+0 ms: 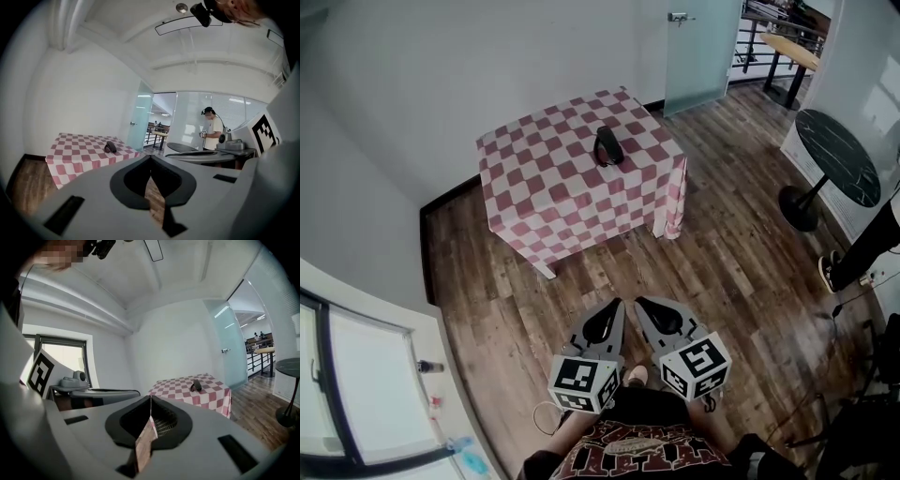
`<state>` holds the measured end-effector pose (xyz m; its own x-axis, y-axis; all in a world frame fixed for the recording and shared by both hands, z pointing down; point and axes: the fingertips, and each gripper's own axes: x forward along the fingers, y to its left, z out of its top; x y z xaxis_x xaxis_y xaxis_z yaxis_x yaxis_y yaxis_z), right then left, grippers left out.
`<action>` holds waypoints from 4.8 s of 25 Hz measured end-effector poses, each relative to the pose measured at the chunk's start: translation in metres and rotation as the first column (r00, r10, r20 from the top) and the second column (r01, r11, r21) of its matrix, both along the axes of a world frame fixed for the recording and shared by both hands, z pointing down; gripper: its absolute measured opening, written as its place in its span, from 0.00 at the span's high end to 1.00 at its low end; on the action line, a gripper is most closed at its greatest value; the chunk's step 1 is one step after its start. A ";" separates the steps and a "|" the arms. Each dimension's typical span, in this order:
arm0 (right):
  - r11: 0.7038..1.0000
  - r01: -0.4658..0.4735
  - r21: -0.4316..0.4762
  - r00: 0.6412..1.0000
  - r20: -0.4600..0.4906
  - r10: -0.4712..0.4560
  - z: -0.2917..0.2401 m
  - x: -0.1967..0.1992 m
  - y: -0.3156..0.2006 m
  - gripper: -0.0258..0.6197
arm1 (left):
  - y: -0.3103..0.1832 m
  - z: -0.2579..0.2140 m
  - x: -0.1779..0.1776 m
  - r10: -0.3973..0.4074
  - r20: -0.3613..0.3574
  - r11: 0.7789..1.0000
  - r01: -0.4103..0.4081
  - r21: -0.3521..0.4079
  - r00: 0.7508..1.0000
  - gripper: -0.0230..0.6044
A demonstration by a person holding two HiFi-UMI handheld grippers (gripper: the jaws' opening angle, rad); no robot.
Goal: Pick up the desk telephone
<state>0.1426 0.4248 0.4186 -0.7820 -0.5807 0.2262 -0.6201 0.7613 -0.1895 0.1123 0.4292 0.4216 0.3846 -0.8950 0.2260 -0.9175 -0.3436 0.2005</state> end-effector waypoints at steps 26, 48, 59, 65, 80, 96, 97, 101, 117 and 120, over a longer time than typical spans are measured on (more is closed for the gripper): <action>0.993 -0.119 0.012 0.993 0.020 0.119 -0.005 -0.065 -0.136 0.93 | -0.149 -0.001 -0.057 0.124 0.091 0.991 -0.128 0.035 0.988 0.95; 0.991 -0.130 0.015 0.991 -0.002 0.130 0.007 -0.085 -0.209 0.93 | -0.221 0.008 -0.077 0.140 0.081 0.989 -0.143 0.026 0.987 0.95; 0.998 -0.050 0.028 0.999 0.001 0.050 -0.014 -0.066 -0.282 0.93 | -0.290 -0.011 -0.055 0.073 0.092 0.997 -0.076 0.031 0.993 0.95; 1.000 -0.010 0.028 1.000 -0.002 0.011 -0.012 -0.055 -0.302 0.93 | -0.311 -0.009 -0.045 0.027 0.078 0.999 -0.029 0.037 0.997 0.95; 0.999 0.034 0.004 0.999 -0.015 -0.034 -0.001 -0.027 -0.319 0.93 | -0.332 -0.001 -0.019 -0.029 0.068 0.999 0.027 0.039 0.997 0.95; 1.000 -0.024 0.013 0.999 -0.040 0.024 -0.001 -0.070 -0.390 0.93 | -0.404 0.000 -0.056 0.072 0.074 0.997 -0.074 0.030 0.995 0.95; 0.999 -0.029 0.013 0.999 -0.041 0.029 -0.001 -0.074 -0.395 0.93 | -0.410 0.001 -0.060 0.077 0.076 0.996 -0.079 0.028 0.994 0.95; 0.999 -0.046 0.009 0.998 -0.048 0.046 0.002 -0.090 -0.417 0.93 | -0.431 0.005 -0.079 0.089 0.061 0.996 -0.090 0.019 0.994 0.95; 0.993 -0.113 -0.021 0.993 -0.045 0.112 0.020 -0.143 -0.467 0.93 | -0.475 0.015 -0.141 0.138 0.051 0.990 -0.138 -0.001 0.989 0.95; 0.993 -0.114 -0.031 0.993 -0.048 0.112 0.022 -0.149 -0.471 0.93 | -0.480 0.016 -0.145 0.143 0.050 0.990 -0.143 -0.002 0.989 0.95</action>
<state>-0.0068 -0.0457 0.4404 -0.7001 -0.6565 0.2807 -0.7105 0.6795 -0.1829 -0.0322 -0.0508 0.4376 0.4966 -0.8322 0.2466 -0.8679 -0.4720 0.1547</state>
